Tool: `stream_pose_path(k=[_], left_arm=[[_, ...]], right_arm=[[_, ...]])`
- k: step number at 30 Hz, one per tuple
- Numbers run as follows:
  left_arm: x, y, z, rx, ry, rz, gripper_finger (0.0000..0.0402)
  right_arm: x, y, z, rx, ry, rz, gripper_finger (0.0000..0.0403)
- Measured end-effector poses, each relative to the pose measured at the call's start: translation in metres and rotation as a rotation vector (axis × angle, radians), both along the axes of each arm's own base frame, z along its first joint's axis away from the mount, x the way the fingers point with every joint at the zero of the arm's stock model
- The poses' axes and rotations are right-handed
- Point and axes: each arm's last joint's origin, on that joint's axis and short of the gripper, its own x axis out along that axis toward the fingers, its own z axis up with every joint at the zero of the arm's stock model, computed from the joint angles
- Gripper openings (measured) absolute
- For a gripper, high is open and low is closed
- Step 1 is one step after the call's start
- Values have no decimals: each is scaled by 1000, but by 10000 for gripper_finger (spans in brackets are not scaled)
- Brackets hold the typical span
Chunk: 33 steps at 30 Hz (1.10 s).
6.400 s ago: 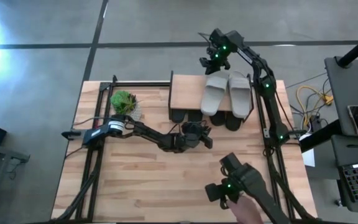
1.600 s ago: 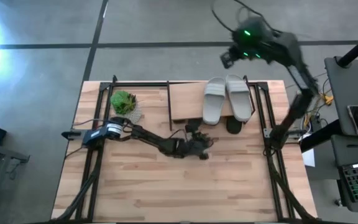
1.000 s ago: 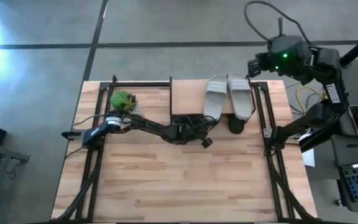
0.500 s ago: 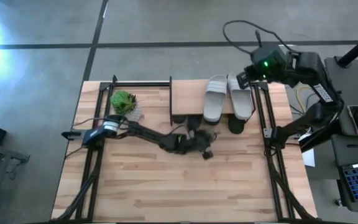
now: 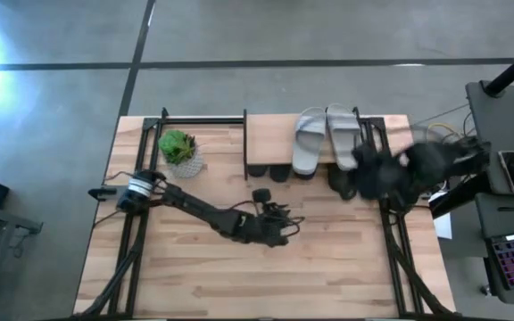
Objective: Pick and place slides into the shelf
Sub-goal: Put the black slipper under the shelf
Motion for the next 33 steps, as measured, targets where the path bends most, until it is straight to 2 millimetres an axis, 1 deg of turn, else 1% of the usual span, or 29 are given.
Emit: stream_pose_path(k=[2,4,7,9,11,14,18,20,22,24,27,30,33], left_arm=[[-16,-3,3,-21,10,30,67],[-31,-7,6,-63,-16,40,67],[-58,-16,5,-87,-16,34,67],[-76,-22,5,-100,-13,16,67],[-91,-27,5,-117,-20,-4,67],[-112,-33,0,-124,-5,-32,67],[-131,-42,-4,-163,-15,-53,67],[-138,-46,-8,-186,-17,-56,67],[-142,-49,-12,-201,-16,-58,67],[-145,-52,-15,-218,-21,-53,67],[-149,-53,-24,-235,-13,-41,67],[-153,-52,-29,-267,-35,-10,67],[-158,-49,-35,-265,-29,16,67]], right_arm=[[3,21,-19,43,28,-25,43],[6,42,-39,65,58,-53,43],[13,74,-70,41,93,-104,43],[18,92,-91,-11,93,-153,43],[25,105,-111,-78,87,-192,43],[41,120,-143,-188,124,-211,43],[61,132,-187,-325,209,-228,43],[71,133,-210,-388,232,-262,43],[81,129,-229,-435,254,-309,43],[91,122,-245,-476,263,-358,43],[107,107,-268,-558,300,-387,43],[124,87,-286,-670,347,-354,43],[142,65,-291,-707,377,-362,43]])
